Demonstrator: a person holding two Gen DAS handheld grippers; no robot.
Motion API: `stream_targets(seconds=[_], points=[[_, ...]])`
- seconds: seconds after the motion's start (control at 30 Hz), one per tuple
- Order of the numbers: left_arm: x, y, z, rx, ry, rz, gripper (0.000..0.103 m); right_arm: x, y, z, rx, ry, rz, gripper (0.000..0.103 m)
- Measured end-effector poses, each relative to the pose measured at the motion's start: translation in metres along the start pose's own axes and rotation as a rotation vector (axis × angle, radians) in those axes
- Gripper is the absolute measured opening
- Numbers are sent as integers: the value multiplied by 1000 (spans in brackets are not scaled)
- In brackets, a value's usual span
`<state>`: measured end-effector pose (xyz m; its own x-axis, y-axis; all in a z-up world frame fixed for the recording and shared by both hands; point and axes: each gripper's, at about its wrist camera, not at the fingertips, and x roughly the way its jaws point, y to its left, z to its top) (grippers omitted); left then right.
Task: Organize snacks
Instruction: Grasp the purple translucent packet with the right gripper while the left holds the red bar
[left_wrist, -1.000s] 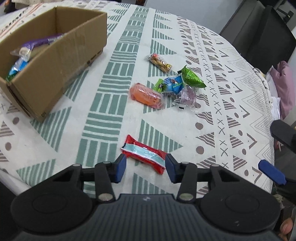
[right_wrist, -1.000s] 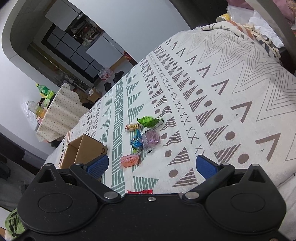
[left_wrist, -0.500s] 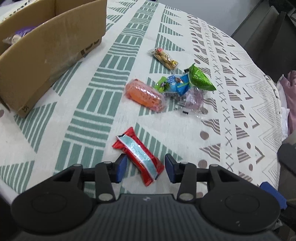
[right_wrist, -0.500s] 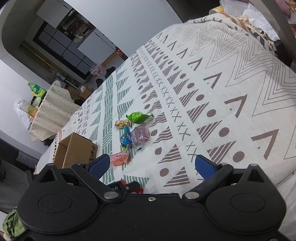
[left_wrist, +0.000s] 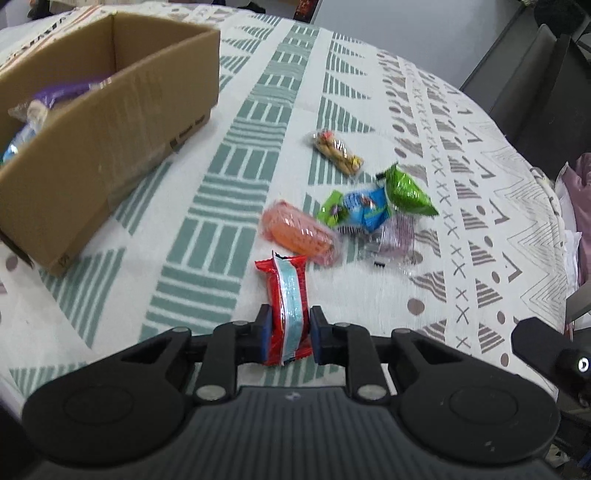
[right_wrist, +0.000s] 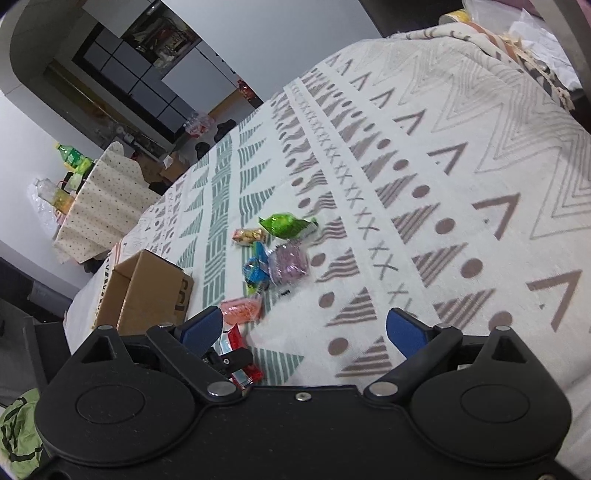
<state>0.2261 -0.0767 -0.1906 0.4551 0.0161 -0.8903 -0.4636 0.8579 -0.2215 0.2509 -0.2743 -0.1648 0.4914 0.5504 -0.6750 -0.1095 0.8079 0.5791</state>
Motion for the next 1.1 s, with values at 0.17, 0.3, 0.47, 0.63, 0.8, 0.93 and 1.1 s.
stream_targets(seconds=[0.17, 0.3, 0.47, 0.63, 0.8, 0.93, 1.1], points=[[-8, 8, 11, 9, -24, -10, 20, 4, 9, 5, -13, -19, 11, 91], [-18, 17, 22, 14, -49, -28, 20, 10, 18, 7, -24, -26, 17, 88], [-28, 23, 34, 37, -80, -43, 20, 23, 29, 8, -54, -16, 21, 79], [-30, 29, 42, 53, -92, -60, 20, 37, 33, 13, -53, -20, -10, 75], [-25, 33, 48, 63, -88, -76, 20, 60, 33, 25, -60, -47, -95, 66], [-19, 34, 52, 59, -78, -82, 20, 77, 30, 31, -67, -39, -146, 63], [-12, 34, 58, 65, -69, -88, 20, 89, 36, 30, -115, -14, -163, 63]])
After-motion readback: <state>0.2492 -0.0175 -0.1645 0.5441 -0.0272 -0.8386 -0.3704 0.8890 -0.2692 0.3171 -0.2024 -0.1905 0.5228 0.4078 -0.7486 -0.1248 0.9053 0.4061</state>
